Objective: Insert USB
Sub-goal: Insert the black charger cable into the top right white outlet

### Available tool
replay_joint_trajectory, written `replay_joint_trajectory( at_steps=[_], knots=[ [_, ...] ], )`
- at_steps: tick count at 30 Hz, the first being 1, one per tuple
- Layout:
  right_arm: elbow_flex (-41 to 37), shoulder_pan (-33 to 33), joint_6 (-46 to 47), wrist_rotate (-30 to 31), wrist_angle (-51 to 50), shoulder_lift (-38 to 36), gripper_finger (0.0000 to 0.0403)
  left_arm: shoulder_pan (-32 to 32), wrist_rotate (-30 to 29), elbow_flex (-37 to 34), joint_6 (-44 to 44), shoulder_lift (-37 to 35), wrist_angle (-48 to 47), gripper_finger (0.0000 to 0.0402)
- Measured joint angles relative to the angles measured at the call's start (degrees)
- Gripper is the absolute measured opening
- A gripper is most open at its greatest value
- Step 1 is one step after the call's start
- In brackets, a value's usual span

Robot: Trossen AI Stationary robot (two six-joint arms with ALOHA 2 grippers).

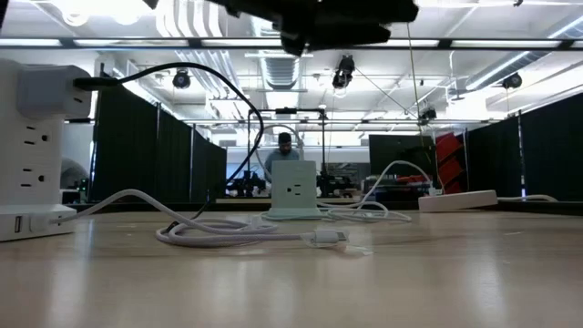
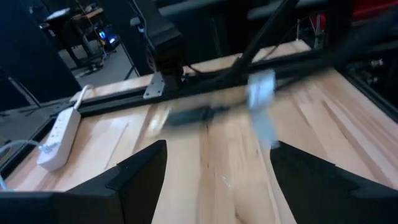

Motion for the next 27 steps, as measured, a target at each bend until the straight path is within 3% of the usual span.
replay_joint_trajectory(
  at_steps=[6, 14, 22, 27],
  knots=[
    [1.2, -1.3, -0.3, -2.8, 0.7, 0.0, 0.0004, 0.0, -1.4, 3.3, 2.9, 1.7, -0.2, 0.0274],
    [1.6, -1.3, 1.3, -2.8, 0.9, 0.0, 0.0004, 0.0, -1.4, 7.7, 6.8, 4.4, -0.2, 0.0274],
    [1.6, -1.3, 3.2, -3.0, 1.6, 0.9, 0.0004, 0.0, -1.0, 13.1, 16.9, 7.8, -0.3, 0.0274],
    [1.6, -1.3, 4.1, -3.1, 1.5, 2.4, 0.0004, -0.1, -1.2, 14.2, 17.5, 7.9, -0.4, 0.0274]
  ],
)
